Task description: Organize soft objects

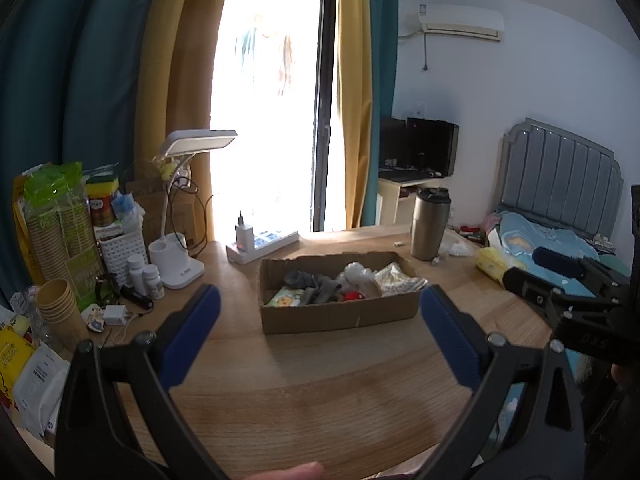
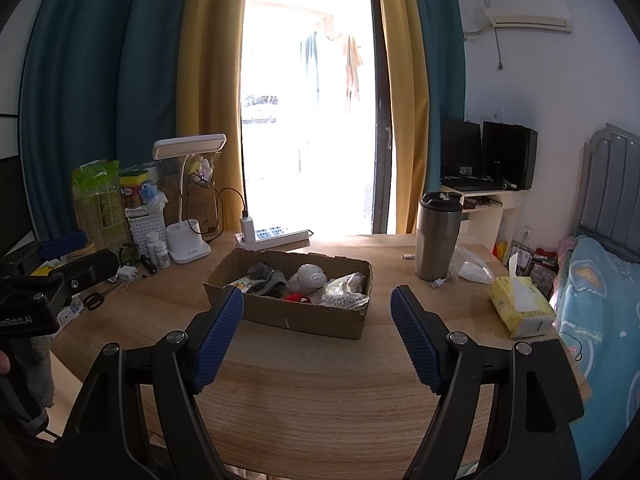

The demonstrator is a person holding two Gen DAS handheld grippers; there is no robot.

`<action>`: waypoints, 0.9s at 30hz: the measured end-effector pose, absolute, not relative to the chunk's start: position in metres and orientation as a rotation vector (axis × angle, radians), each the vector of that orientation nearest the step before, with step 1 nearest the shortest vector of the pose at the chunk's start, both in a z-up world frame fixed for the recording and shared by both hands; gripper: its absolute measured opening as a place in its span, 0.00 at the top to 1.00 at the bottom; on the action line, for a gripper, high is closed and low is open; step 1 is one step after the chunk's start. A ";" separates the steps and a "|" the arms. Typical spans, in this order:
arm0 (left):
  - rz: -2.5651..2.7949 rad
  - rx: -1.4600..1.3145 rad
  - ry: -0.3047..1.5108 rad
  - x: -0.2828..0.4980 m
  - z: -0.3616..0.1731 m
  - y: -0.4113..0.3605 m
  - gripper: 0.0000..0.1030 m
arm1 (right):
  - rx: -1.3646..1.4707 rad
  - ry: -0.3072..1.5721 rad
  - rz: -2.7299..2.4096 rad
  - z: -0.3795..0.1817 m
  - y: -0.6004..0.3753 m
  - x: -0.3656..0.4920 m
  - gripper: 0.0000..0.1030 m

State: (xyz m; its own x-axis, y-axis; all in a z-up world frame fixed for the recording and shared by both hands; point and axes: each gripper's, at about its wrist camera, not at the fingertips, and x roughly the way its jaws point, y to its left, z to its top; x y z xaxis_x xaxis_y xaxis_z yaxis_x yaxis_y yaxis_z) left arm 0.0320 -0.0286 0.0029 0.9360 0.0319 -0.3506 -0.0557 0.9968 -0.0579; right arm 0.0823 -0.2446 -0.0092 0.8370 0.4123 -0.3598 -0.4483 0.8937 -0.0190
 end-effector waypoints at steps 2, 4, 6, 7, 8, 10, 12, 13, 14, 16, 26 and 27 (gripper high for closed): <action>0.045 -0.068 0.359 0.032 0.002 -0.029 0.02 | -0.104 0.356 0.457 -0.009 -0.245 0.082 0.23; 0.045 -0.068 0.360 0.032 0.002 -0.029 0.02 | -0.103 0.357 0.457 -0.010 -0.245 0.084 0.23; 0.045 -0.067 0.360 0.032 0.002 -0.029 0.02 | -0.104 0.358 0.457 -0.010 -0.245 0.083 0.23; 0.045 -0.066 0.362 0.032 0.002 -0.030 0.02 | -0.104 0.358 0.458 -0.010 -0.245 0.083 0.23; 0.045 -0.066 0.363 0.032 0.002 -0.030 0.02 | -0.104 0.357 0.458 -0.010 -0.245 0.082 0.23; 0.043 -0.068 0.364 0.032 0.001 -0.030 0.02 | -0.104 0.357 0.459 -0.010 -0.245 0.084 0.23; 0.044 -0.067 0.363 0.032 0.001 -0.031 0.02 | -0.104 0.357 0.458 -0.010 -0.245 0.084 0.23; 0.044 -0.067 0.362 0.032 0.001 -0.031 0.02 | -0.104 0.358 0.458 -0.010 -0.245 0.084 0.23; 0.043 -0.067 0.363 0.032 0.001 -0.030 0.02 | -0.104 0.360 0.458 -0.011 -0.244 0.084 0.23; 0.043 -0.067 0.363 0.032 0.001 -0.030 0.02 | -0.105 0.363 0.459 -0.012 -0.244 0.084 0.23; 0.044 -0.067 0.363 0.032 0.001 -0.031 0.02 | -0.106 0.362 0.461 -0.013 -0.244 0.084 0.23; 0.044 -0.067 0.363 0.032 0.001 -0.031 0.02 | -0.107 0.362 0.460 -0.013 -0.243 0.084 0.23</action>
